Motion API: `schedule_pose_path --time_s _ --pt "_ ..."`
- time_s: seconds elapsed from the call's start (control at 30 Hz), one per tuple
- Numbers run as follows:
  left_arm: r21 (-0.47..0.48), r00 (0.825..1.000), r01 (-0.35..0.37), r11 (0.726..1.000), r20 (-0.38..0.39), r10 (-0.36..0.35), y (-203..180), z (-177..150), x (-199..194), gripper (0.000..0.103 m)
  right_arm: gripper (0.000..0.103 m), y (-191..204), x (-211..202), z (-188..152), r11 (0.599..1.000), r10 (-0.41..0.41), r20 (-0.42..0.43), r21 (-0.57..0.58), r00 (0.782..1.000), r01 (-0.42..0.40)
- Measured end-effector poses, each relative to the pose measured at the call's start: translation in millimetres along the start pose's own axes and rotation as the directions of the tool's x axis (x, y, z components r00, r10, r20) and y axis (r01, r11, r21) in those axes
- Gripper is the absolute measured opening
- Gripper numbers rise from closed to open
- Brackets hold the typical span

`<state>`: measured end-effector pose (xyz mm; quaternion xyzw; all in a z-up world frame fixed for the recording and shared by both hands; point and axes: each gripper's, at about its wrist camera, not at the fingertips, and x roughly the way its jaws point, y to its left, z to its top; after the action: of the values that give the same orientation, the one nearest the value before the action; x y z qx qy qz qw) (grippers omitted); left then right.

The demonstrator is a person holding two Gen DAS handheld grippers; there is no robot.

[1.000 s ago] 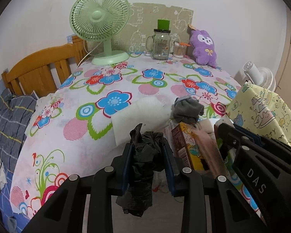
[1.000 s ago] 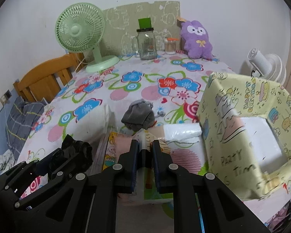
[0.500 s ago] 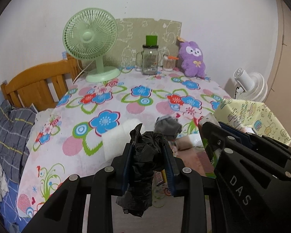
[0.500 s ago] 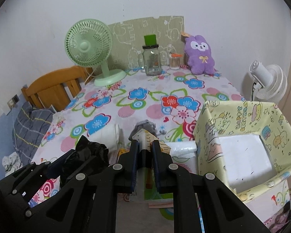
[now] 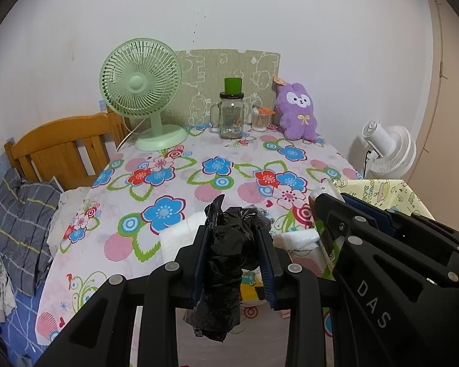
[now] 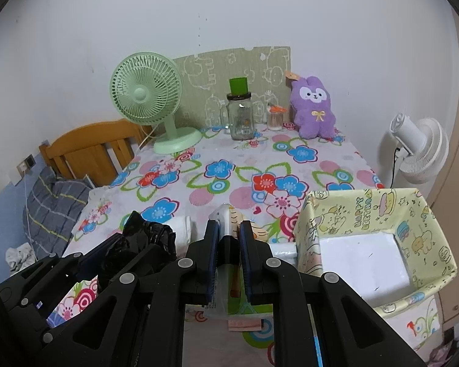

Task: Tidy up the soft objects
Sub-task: 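Lift the black cloth with the left tool while the right tool carries the tissue pack toward the gift box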

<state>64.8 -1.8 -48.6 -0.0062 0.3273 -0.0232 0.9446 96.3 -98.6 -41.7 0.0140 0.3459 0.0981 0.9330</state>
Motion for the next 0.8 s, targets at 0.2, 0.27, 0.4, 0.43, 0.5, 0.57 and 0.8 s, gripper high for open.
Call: schedule_pose_path --time_s 0.2,0.27,0.4,0.43,0.5,0.57,0.8 --pt "0.004 1.0 0.002 1.0 0.012 -0.002 -11.3 3.6 -3.9 0.031 0.017 -9.3 -6.7 4.5 1.0 -0.002 0.007 -0.003 1.0 0.002" --pt "0.007 1.0 0.003 1.0 0.016 -0.004 -15.7 5.0 -4.8 0.031 0.017 -13.8 -8.3 6.0 1.0 -0.002 0.01 -0.007 1.0 0.002" --pt "0.019 1.0 0.003 1.0 0.03 -0.004 -26.7 7.4 -7.3 0.031 0.017 -21.5 -14.9 7.6 1.0 -0.009 0.027 -0.009 1.0 0.01" --pt "0.02 1.0 0.002 1.0 0.031 -0.003 -28.3 8.3 -7.5 0.031 0.017 -24.4 -16.3 8.0 1.0 -0.012 0.031 -0.009 0.999 0.012" --pt "0.022 0.999 0.003 1.0 0.034 -0.004 -33.2 9.6 -7.4 0.031 0.017 -29.4 -18.1 9.1 1.0 -0.015 0.034 -0.01 0.999 0.015" --pt "0.027 0.999 0.004 1.0 0.038 -0.005 -38.5 11.2 -7.8 0.031 0.017 -33.7 -19.8 10.2 1.0 -0.019 0.037 -0.01 0.999 0.019" --pt "0.041 0.999 0.016 0.999 0.046 -0.018 -55.5 15.0 -6.5 0.031 0.017 -52.2 -25.1 13.0 0.999 -0.032 0.051 0.002 0.998 0.032"
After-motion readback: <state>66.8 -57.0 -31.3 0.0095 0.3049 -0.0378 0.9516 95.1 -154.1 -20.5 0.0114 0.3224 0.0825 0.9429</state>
